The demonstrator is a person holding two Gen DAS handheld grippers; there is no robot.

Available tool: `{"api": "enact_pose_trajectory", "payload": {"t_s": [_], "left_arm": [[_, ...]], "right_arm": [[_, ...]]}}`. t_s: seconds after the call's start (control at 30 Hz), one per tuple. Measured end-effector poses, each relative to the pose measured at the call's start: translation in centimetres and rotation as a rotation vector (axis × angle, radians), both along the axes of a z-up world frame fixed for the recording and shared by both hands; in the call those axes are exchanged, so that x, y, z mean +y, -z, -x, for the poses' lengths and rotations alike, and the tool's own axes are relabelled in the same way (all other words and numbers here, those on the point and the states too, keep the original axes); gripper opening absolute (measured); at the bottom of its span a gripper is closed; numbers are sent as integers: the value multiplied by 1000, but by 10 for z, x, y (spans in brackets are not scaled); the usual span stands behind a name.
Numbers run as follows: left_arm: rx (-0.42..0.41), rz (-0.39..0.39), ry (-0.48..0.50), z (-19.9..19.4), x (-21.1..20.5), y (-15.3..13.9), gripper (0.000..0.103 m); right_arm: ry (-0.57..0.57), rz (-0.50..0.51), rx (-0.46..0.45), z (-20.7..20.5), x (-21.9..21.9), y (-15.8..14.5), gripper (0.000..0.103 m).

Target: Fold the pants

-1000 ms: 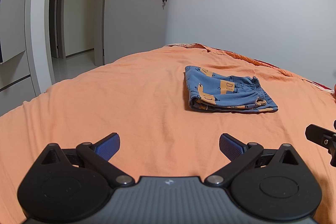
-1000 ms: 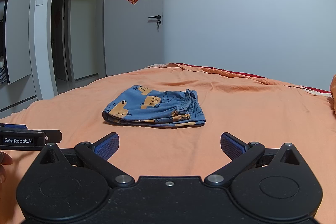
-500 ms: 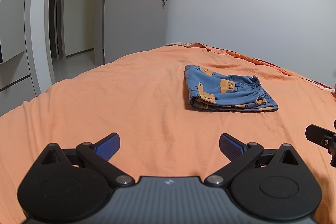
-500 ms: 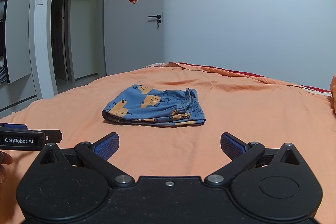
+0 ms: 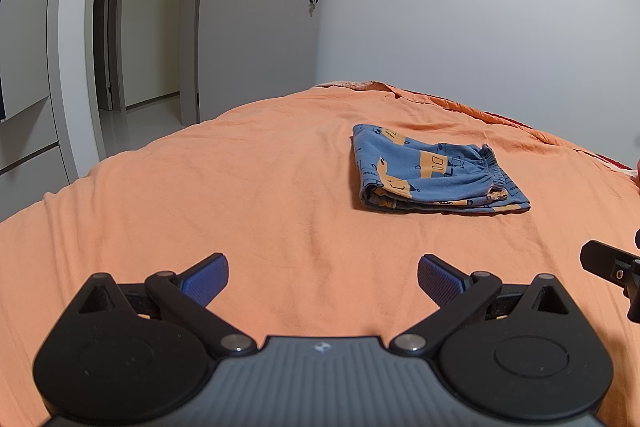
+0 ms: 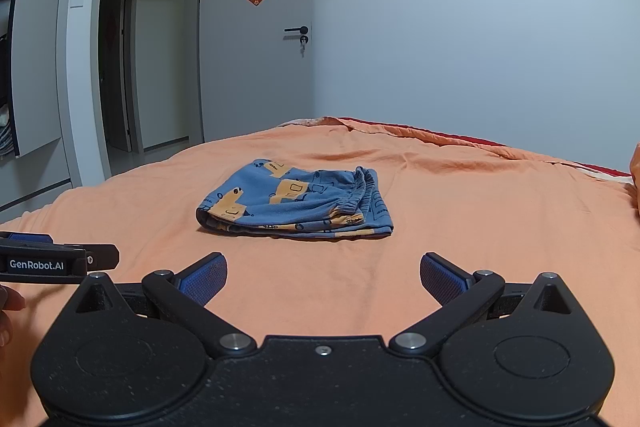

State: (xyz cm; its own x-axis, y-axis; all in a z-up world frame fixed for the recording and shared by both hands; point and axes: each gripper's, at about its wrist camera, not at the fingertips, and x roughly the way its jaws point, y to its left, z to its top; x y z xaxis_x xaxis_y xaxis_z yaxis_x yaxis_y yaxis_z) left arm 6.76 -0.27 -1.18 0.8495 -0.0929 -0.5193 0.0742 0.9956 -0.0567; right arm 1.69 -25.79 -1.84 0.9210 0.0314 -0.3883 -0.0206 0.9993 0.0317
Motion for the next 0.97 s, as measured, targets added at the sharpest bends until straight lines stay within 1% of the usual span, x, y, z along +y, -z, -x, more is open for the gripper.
{"api": "enact_pose_trajectory", "payload": {"t_s": [0.37,0.5,0.63,0.97], "left_arm": [[2,-2,-5,0,0,1,103],[18,-1,-16,0,0,2,103],[24,-28,-36,-1,-1,2,103],[19,-50,-14,2,-3,1,103]], "right_arm": [[-1,0,3,0,1,3,102],[-2,0,3,0,1,3,102],[-1,0,3,-1,1,3,102],[-6,2,7,0,3,6,102]]}}
